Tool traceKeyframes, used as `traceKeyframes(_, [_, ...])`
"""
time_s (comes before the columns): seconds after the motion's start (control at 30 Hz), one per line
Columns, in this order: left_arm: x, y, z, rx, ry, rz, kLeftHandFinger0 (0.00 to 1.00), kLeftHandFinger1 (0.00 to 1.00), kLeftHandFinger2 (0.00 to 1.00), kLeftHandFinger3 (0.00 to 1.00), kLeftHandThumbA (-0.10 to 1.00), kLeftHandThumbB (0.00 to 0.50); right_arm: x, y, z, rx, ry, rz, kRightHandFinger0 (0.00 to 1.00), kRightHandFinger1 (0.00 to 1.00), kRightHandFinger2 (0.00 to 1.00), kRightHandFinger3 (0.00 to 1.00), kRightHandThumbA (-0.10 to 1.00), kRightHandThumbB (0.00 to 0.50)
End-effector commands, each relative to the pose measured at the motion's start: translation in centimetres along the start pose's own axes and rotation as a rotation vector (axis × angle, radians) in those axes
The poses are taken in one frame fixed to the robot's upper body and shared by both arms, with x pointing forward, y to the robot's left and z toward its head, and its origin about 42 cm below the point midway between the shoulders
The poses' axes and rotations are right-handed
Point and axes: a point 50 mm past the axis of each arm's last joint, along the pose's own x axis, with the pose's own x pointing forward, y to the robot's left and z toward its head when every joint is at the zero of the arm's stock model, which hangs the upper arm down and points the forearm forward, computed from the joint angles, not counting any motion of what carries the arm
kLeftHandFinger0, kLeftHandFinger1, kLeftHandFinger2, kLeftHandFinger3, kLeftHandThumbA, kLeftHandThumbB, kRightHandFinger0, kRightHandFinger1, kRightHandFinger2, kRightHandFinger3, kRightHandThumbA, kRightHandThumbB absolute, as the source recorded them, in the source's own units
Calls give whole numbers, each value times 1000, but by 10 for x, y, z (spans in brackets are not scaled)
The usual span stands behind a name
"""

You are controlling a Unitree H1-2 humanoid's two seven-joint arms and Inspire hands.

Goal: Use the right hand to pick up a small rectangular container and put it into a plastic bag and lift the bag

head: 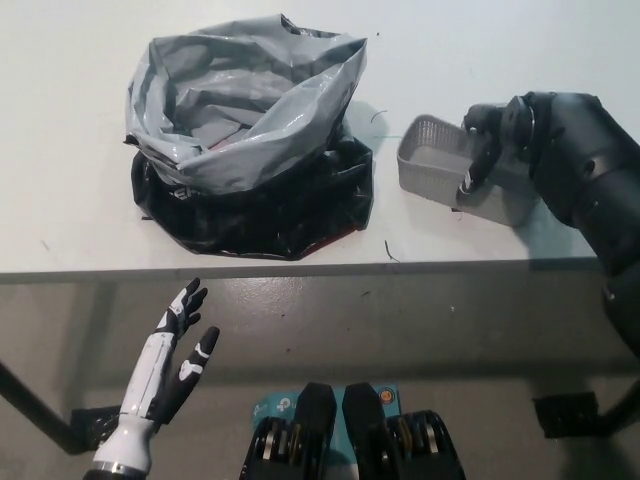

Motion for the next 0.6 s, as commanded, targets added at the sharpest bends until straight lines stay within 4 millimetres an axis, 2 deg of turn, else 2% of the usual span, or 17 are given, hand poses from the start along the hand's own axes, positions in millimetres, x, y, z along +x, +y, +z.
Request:
traceKeyframes(0.0, [13,8,15,46,-96,-14,1000,1000,1000,1000,847,210,-14,-43,-8,52,-138,-393,45,513,860,813,-100,196])
traceKeyframes(0.13, [10,7,13,39,-81,-11,1000,1000,1000,1000,833,207,-16,-47,-16,71,-162,-417,63,553,889,837,-100,196])
traceKeyframes(0.2, [8,6,11,31,-75,-11,1000,1000,1000,1000,830,210,-18,-50,-22,88,-166,-442,121,611,929,875,-100,202])
traceKeyframes(0.23, [3,6,9,36,-69,-12,1000,1000,1000,1000,830,210,-18,-49,-25,108,-181,-456,108,592,915,874,-100,206])
traceKeyframes(0.27, [3,6,10,41,-72,-16,1000,1000,1000,1000,825,201,-21,-56,-29,137,-179,-497,94,541,862,824,-100,199])
traceKeyframes(0.33, [-4,4,8,24,-58,-16,1000,1000,1000,1000,796,197,-25,-61,-36,222,-211,-531,54,474,804,803,-100,185])
traceKeyframes(0.4, [-5,4,7,32,-56,-13,1000,1000,1000,1000,809,204,-29,-70,-38,299,-230,-547,20,448,798,799,-100,182])
traceKeyframes(0.43, [-6,4,6,35,-52,-9,1000,1000,1000,1000,822,208,-35,-81,-42,397,-232,-584,29,470,828,831,-100,188])
traceKeyframes(0.47, [-6,3,6,34,-51,-8,1000,1000,1000,1000,819,203,-37,-84,-42,411,-230,-594,102,520,847,831,-100,78])
traceKeyframes(0.5, [-7,2,5,30,-52,-4,1000,1000,1000,1000,817,202,-41,-92,-45,434,-228,-615,210,597,890,893,-100,150])
traceKeyframes(0.53, [-8,2,5,36,-47,0,1000,1000,1000,1000,818,208,-47,-102,-47,443,-236,-646,1000,1000,1000,857,-100,183])
traceKeyframes(0.57, [-9,2,4,35,-45,0,1000,1000,1000,1000,818,208,-50,-106,-48,457,-240,-662,984,1000,863,857,-100,164])
